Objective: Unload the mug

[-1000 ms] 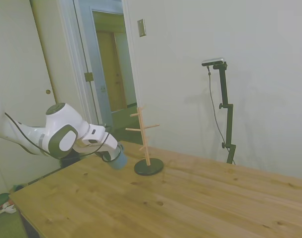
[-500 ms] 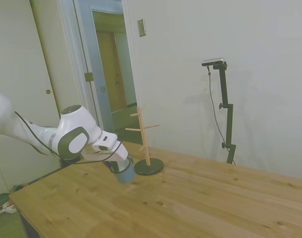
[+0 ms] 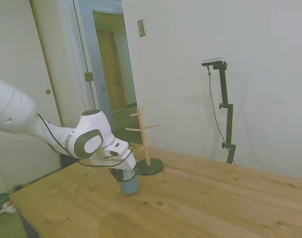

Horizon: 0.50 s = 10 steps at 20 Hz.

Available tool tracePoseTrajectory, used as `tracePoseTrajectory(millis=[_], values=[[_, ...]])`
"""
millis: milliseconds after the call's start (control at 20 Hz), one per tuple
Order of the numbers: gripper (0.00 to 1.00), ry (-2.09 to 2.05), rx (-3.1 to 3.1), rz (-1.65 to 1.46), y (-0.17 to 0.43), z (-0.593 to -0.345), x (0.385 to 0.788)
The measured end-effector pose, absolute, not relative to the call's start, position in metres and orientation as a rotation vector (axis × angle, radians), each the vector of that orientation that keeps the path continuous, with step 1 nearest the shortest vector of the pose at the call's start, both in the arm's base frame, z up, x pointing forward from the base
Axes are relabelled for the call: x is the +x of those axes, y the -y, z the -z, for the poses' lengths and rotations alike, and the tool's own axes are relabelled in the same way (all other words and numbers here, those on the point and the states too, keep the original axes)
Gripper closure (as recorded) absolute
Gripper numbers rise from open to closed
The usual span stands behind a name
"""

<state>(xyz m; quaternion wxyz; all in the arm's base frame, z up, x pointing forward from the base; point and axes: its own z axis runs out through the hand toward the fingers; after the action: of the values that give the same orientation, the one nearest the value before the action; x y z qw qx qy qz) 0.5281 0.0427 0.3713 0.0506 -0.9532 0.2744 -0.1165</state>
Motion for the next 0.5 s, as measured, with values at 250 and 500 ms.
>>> tracePoseTrajectory(millis=[250, 500], values=[[1.00, -0.844, -2.913, 0.321, -0.043, -0.364, 0.540], [0.00, -0.831, -2.931, 0.302, -0.047, -0.365, 0.542]])
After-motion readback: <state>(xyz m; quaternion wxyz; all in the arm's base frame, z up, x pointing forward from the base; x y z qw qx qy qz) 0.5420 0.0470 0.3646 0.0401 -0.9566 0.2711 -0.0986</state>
